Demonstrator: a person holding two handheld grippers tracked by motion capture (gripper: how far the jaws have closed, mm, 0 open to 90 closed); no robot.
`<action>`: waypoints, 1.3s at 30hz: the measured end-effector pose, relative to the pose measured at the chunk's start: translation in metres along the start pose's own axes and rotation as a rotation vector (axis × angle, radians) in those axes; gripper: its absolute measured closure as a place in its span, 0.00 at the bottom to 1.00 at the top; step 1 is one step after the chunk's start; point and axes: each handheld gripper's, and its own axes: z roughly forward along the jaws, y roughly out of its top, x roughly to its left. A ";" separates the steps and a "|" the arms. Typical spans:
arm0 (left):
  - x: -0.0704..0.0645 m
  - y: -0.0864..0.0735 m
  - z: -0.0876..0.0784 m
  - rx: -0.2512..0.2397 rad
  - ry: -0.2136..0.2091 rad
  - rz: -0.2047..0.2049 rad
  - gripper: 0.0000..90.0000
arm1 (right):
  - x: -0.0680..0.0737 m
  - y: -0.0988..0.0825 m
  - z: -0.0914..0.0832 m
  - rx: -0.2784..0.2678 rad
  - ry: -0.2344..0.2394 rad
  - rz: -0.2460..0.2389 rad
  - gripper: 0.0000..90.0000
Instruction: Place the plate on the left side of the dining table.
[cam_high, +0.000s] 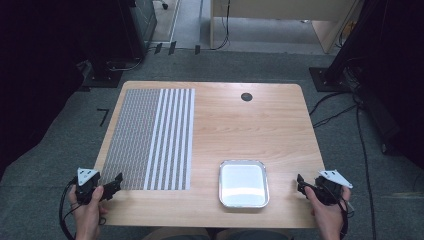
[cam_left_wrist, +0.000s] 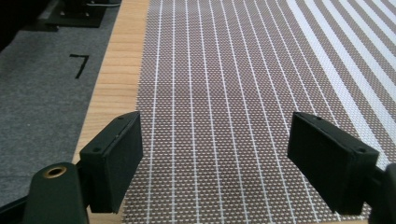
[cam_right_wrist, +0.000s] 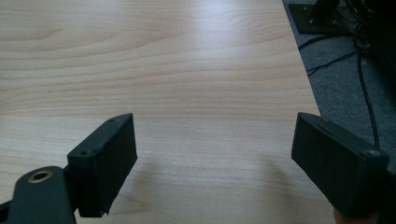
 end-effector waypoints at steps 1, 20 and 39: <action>-0.001 0.001 0.000 -0.003 -0.009 -0.011 0.17 | 0.000 0.001 -0.002 -0.011 0.001 0.005 0.16; -0.051 0.005 0.010 0.005 -0.054 0.043 0.16 | 0.011 0.003 -0.004 -0.037 0.039 0.013 0.18; -0.090 0.004 0.013 0.016 -0.110 0.088 0.16 | 0.023 0.004 -0.007 -0.067 0.061 0.009 0.21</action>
